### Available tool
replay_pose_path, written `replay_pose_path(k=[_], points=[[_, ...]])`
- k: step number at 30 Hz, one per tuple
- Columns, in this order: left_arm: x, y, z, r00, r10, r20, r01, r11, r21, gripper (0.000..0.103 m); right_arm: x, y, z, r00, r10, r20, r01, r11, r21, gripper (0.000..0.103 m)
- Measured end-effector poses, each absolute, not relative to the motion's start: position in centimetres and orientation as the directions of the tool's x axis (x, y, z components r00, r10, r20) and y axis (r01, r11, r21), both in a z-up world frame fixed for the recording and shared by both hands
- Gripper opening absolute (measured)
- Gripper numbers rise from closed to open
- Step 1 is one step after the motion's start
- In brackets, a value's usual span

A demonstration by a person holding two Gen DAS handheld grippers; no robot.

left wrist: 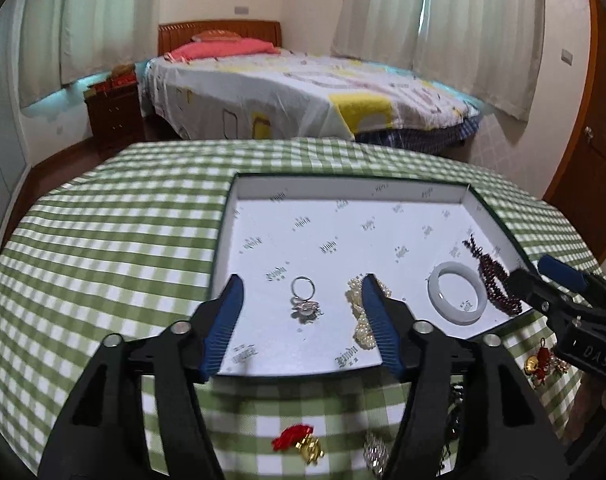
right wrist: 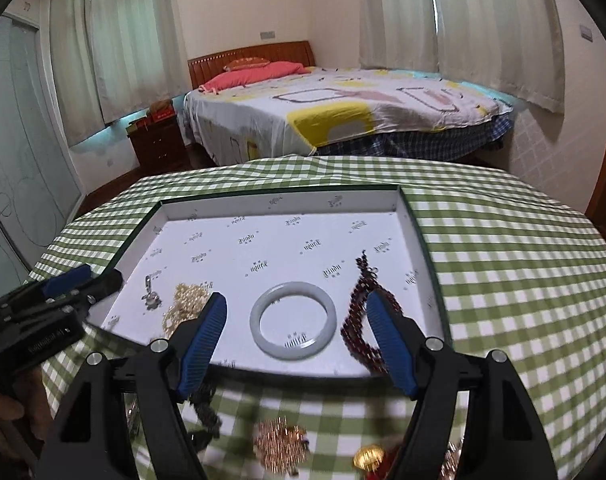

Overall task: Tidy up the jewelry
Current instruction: 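Withdraw both tools from the box back over the table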

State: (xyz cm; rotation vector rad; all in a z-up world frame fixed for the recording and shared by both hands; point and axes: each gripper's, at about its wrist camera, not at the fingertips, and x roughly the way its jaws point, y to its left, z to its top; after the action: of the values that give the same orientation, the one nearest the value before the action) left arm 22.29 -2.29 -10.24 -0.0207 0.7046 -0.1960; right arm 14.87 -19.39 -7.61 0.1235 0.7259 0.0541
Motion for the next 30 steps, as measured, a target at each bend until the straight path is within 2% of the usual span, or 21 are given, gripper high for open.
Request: replay_pose_path(k=[7,18,30], points=[[18.1,-1.1,-9.4,0.777,-0.158,-0.609,0.138,0.987,-0.080,0.061,11.6,-19.5,-7.8,0.759,0.070,-0.648,0.005,0.994,0.114,0.071],[13.3,0.0,-12.0,0.741,-0.133,-0.658,0.116,0.991,-0.070,0.061,6.7,-19.8,-10.2,0.735,0.068,-0.674,0.012,0.993,0.114,0.071],[13.3,-0.4,-13.6,0.708,-0.130,-0.694,0.115,0.991,-0.068,0.061,5.9,-19.8,-11.4,0.721,0.066,-0.690,0.017,0.994,0.112,0.071]])
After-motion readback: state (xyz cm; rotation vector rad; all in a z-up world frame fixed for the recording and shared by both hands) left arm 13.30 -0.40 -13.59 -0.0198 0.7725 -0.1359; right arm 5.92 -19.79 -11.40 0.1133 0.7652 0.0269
